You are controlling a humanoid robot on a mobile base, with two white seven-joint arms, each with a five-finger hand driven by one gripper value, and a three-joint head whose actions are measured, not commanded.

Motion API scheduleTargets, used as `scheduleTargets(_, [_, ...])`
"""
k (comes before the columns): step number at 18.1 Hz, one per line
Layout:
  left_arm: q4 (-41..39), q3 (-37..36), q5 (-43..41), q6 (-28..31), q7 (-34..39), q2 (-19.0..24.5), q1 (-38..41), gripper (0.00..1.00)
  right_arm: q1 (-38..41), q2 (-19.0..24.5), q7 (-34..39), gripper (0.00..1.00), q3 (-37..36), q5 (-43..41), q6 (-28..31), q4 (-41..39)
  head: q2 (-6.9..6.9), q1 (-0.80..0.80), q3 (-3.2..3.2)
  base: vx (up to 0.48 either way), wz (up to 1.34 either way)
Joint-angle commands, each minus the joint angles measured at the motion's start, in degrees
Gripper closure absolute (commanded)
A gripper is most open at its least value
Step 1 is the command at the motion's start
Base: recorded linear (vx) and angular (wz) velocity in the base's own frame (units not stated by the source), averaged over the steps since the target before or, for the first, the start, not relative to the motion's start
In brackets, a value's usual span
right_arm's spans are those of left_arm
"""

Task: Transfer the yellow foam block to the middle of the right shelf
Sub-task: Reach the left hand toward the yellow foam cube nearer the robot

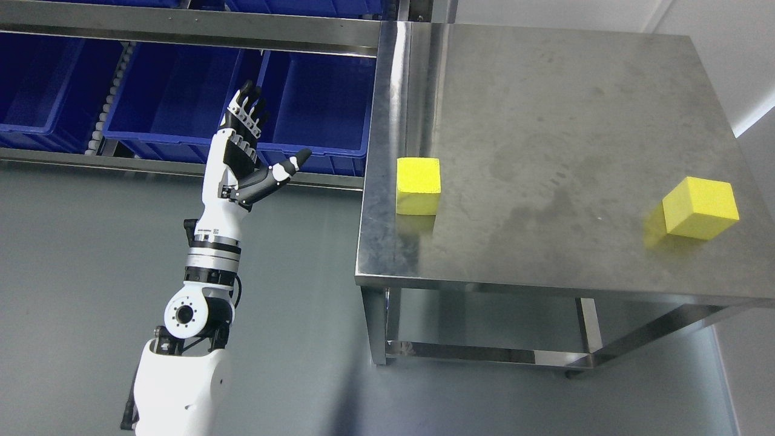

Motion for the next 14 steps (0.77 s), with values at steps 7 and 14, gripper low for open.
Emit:
scheduleTargets(7, [-0.01,0.15,0.0,-2.78,-0.91,1.0,-0.64,0.0,0.09,-1.0,-0.04,0.0,-0.07,0.18,0.03,-1.0,0.0,0.0,0.0,0.015,0.0])
scheduleTargets(14, [4.72,-1.34,-11.56,-0.24,-30.97,2.72,-9.59,0.0,0.09,-1.0,-0.04,0.0,0.01,0.18,0.03,-1.0,0.0,0.0,0.0,0.0,0.0])
